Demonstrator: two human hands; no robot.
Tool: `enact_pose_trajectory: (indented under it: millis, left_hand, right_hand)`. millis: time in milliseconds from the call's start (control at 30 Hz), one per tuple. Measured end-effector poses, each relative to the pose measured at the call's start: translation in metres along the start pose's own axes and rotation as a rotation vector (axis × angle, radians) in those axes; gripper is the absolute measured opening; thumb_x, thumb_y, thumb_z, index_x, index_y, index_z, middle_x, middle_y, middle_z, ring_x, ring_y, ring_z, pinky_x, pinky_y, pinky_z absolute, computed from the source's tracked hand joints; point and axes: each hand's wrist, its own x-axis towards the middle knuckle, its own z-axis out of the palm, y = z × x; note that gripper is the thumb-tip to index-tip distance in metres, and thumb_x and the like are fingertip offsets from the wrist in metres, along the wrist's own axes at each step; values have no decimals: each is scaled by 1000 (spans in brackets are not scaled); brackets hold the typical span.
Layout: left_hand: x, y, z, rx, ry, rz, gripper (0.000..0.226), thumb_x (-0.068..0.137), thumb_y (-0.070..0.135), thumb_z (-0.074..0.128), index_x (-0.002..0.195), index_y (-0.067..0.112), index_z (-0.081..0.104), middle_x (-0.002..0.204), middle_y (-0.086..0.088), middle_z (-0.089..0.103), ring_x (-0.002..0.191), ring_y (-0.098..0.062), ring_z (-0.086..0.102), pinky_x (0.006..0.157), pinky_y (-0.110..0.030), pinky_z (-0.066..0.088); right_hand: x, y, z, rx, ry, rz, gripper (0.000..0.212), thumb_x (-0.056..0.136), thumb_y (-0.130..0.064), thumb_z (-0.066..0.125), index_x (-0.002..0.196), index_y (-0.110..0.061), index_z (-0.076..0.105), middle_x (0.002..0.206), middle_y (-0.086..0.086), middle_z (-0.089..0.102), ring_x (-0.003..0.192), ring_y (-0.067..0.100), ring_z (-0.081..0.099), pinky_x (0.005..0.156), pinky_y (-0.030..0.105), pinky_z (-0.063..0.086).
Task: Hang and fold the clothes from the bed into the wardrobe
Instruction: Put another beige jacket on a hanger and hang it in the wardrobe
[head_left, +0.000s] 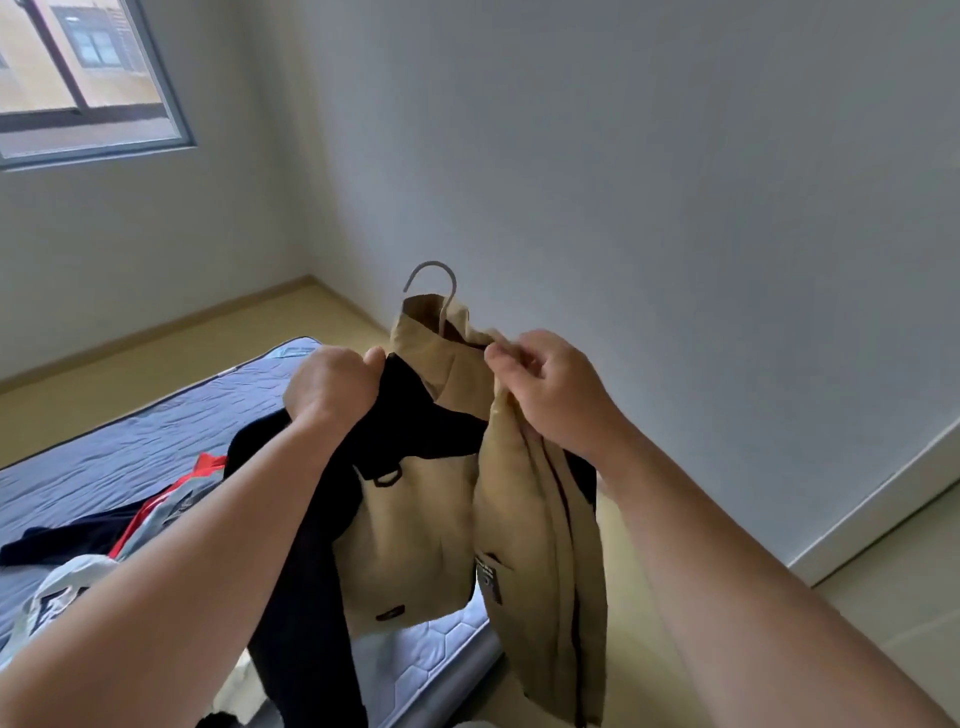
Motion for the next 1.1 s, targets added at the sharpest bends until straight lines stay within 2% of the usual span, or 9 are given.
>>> enact_pose_trajectory:
  millis: [100, 233, 333, 400, 533, 700, 867, 1000, 1100]
  left_hand:
    - [-1, 9, 0, -112, -53, 10, 47, 85, 46, 48, 67, 6, 64, 71, -14, 61, 70, -33, 58, 60, -32, 39]
    - [-13, 24, 4, -236, -93, 45, 45, 83, 44, 51, 56, 10, 62, 63, -11, 60, 68, -33, 60, 59, -31, 39]
    - [-20, 36, 8, -308, -152, 58, 46, 83, 47, 54, 62, 9, 70, 68, -12, 68, 71, -34, 65, 67, -36, 53]
    - [-23, 45, 10, -336, -190, 82, 47, 82, 48, 56, 66, 8, 73, 72, -13, 71, 72, -34, 67, 72, -41, 57]
    - [-30, 69, 16, -348, -243, 159, 49, 86, 47, 57, 75, 3, 75, 77, -15, 73, 77, -35, 69, 76, -44, 60]
    - [-52, 114, 29, -361, -348, 307, 49, 88, 44, 59, 70, 1, 71, 66, -13, 66, 64, -30, 63, 65, -38, 56]
    - [-110, 171, 48, -439, -454, 631, 62, 97, 55, 51, 51, 15, 46, 48, 3, 43, 52, -18, 43, 54, -29, 37]
    - [-178, 196, 67, -571, -331, 1003, 52, 99, 62, 30, 105, 24, 65, 119, 4, 59, 116, -20, 46, 102, -42, 36]
    - [-240, 215, 78, -632, -399, 1175, 61, 92, 74, 34, 126, 28, 53, 132, 6, 45, 124, -16, 36, 105, -36, 29]
  right_hand:
    - [-9, -1, -12, 102, -243, 94, 43, 94, -56, 53, 72, -24, 72, 76, -3, 72, 69, 10, 69, 68, 24, 52]
    - [-13, 19, -20, -2, 212, 236, 21, 93, -31, 56, 84, -15, 66, 81, 3, 66, 79, 19, 63, 65, 32, 47]
    - [-19, 29, -26, -266, -59, 411, 27, 89, -29, 61, 116, -26, 59, 114, -2, 59, 103, 20, 57, 92, 41, 51]
    - [-29, 30, -29, -299, -251, 485, 23, 87, -28, 60, 109, -33, 56, 109, -5, 64, 103, 23, 60, 99, 52, 48]
    - [-55, 32, -40, -426, -169, 424, 31, 89, -29, 58, 120, -33, 54, 111, -8, 68, 104, 24, 62, 104, 49, 43]
    - [-89, 46, -66, -389, 27, 501, 13, 89, -21, 54, 98, -25, 63, 91, -7, 68, 86, 22, 64, 74, 36, 52]
    - [-144, 59, -94, -388, 421, 630, 23, 87, -8, 55, 68, -21, 54, 65, -3, 60, 64, 21, 57, 53, 28, 37]
    - [-196, 62, -122, -449, 657, 797, 22, 85, -9, 54, 67, -22, 55, 63, -6, 59, 61, 18, 57, 50, 25, 36]
    - [-230, 64, -142, -542, 722, 928, 18, 83, -10, 53, 71, -22, 58, 63, -8, 59, 60, 17, 55, 48, 25, 32]
